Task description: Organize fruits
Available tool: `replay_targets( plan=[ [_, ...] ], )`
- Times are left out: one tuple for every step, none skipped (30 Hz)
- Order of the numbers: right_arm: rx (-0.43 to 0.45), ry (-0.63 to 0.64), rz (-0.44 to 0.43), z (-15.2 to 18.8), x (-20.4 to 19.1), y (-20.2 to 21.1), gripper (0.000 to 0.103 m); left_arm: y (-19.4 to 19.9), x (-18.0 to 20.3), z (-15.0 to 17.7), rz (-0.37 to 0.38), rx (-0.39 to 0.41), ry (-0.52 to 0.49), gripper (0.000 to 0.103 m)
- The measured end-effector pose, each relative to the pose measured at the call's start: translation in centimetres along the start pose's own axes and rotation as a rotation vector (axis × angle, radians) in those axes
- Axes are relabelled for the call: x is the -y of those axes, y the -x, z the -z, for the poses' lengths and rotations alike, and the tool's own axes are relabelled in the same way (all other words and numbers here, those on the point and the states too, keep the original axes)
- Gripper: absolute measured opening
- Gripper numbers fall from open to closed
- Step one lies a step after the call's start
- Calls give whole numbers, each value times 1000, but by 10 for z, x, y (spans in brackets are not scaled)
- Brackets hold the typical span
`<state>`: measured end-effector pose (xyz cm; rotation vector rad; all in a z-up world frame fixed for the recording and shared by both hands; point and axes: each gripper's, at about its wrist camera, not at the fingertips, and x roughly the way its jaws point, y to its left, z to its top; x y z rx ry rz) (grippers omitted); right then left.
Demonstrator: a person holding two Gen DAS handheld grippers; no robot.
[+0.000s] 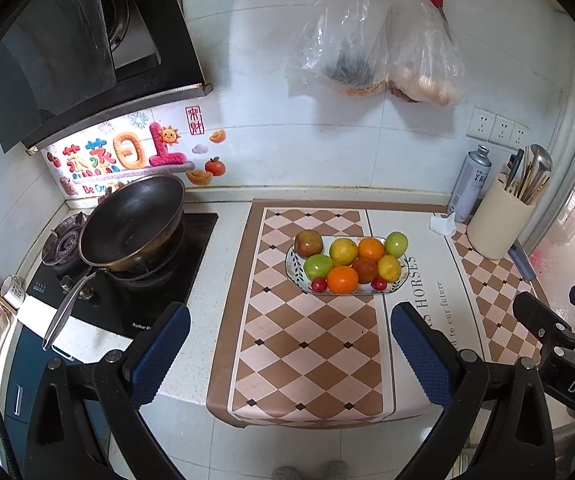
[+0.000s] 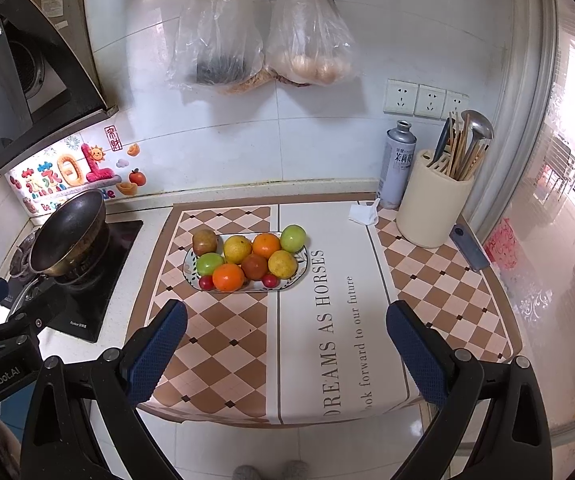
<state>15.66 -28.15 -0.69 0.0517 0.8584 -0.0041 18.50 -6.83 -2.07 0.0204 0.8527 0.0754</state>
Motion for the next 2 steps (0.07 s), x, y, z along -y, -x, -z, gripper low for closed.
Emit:
replay_targets(
  plan=[
    [0,0,0,0,0,0,102,0,1,-1,-2,3,-4,103],
    [1,-1,-1,0,1,0,102,0,4,-3,0,3,-5,103]
  ],
)
